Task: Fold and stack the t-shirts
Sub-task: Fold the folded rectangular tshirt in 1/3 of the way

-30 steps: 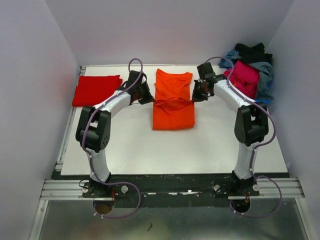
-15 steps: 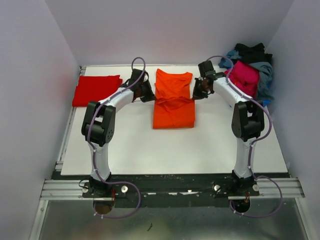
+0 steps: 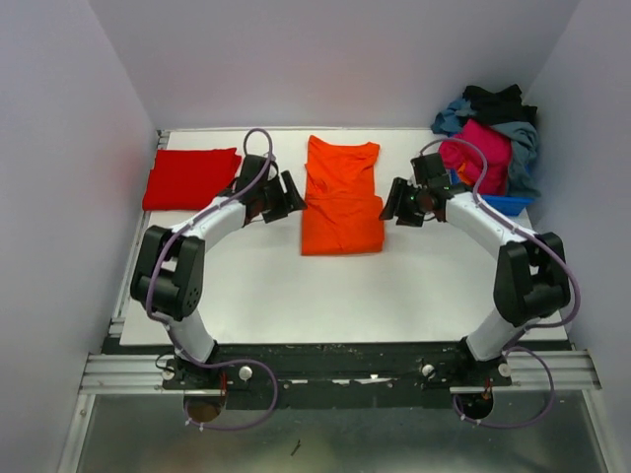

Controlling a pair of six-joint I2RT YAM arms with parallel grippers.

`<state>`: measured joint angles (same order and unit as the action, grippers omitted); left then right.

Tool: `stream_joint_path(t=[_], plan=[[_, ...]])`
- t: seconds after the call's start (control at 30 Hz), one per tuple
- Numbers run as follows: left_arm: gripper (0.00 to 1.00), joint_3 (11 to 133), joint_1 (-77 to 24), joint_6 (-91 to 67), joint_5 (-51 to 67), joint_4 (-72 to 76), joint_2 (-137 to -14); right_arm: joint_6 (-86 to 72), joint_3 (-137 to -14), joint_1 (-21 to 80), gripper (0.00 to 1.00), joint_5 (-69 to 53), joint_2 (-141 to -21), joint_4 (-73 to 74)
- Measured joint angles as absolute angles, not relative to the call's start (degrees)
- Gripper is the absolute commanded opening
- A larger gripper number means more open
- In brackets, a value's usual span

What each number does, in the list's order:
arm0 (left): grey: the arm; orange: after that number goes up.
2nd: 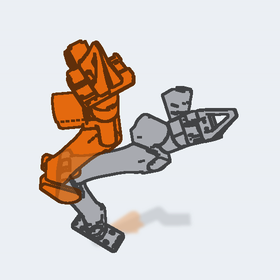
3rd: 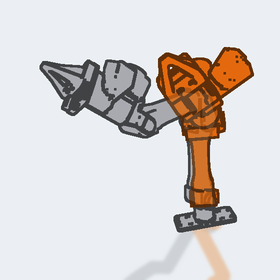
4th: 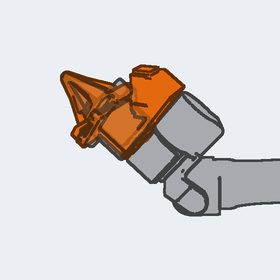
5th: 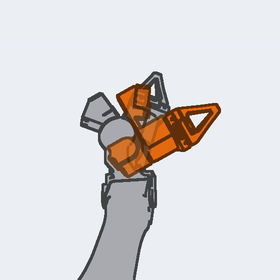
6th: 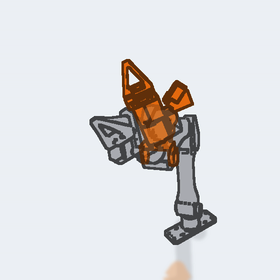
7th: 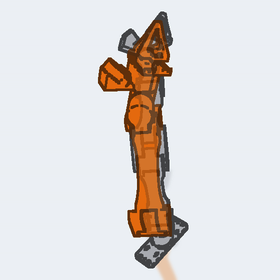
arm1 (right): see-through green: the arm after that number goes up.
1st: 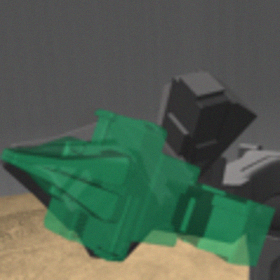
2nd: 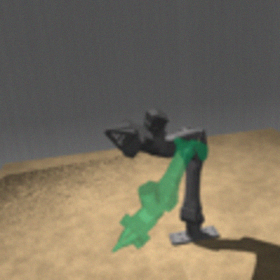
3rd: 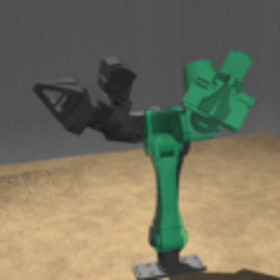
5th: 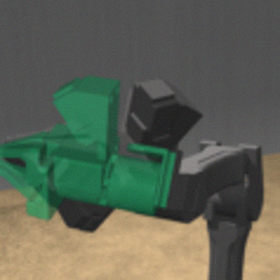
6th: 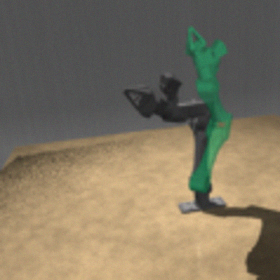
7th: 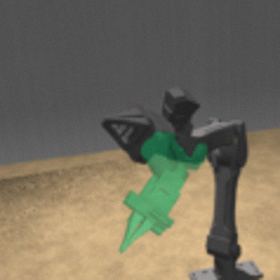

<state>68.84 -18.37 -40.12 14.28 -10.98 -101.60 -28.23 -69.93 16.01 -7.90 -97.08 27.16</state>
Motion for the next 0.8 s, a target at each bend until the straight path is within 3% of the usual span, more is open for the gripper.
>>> stream_joint_path(t=[0.27, 0.43, 0.8], plan=[[0.72, 54.39, -19.66, -41.28, 15.51, -6.72, -94.61, -27.53, -55.37, 16.03, 0.55, -16.12, -93.73, 18.50], [0.60, 53.52, -21.17, -41.12, 16.32, -5.10, -95.48, -27.05, -54.24, 16.01, 0.53, -17.69, -95.09, 15.88], [0.59, 53.60, -22.09, -40.69, 17.19, -3.49, -98.41, -25.69, -54.24, 16.03, 0.49, -20.10, -95.42, 12.73]])
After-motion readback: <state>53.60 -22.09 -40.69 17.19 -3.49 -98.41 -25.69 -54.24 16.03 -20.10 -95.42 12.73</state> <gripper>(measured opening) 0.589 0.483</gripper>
